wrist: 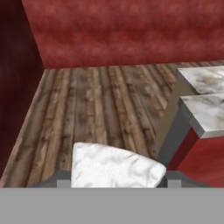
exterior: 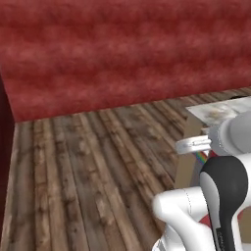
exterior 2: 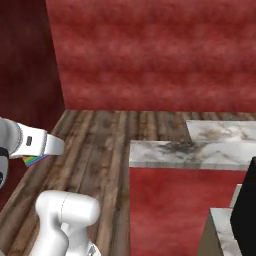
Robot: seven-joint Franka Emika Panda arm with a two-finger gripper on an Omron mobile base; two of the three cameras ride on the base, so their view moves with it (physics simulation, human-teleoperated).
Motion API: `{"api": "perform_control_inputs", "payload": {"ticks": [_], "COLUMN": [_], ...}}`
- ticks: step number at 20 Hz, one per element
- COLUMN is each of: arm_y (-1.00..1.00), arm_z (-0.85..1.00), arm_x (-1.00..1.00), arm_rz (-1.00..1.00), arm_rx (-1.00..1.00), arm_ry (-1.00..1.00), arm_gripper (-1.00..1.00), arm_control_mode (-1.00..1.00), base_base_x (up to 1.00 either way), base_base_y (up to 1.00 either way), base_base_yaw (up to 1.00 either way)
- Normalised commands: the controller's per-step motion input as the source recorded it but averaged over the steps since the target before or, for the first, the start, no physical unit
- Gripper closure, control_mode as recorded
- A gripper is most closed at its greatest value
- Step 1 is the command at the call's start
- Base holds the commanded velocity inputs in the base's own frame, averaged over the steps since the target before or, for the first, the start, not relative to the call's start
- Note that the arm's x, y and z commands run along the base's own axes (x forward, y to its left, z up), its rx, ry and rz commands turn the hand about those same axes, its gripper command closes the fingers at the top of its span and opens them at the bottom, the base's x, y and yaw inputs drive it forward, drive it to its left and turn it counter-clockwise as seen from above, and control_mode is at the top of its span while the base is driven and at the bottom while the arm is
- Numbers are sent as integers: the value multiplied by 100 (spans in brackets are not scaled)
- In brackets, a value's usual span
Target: Take the cupcake and cake from the fridge and place them on the empty tray on the dining counter.
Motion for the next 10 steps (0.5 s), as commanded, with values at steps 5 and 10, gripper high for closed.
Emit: {"api": "perform_control_inputs", "payload": {"ticks": [5,10], "arm_y": [0,0], "arm_z": [0,0], "arm_x": [0,0], "arm_rz": [0,0], "arm_rx": [0,0], "arm_ry": [0,0], "arm_gripper": [100,100], "arm_control_mode": [100,100], "base_base_x": [81,79], "base_base_y": [0,14], "base_base_yaw": [-46,-52]}}
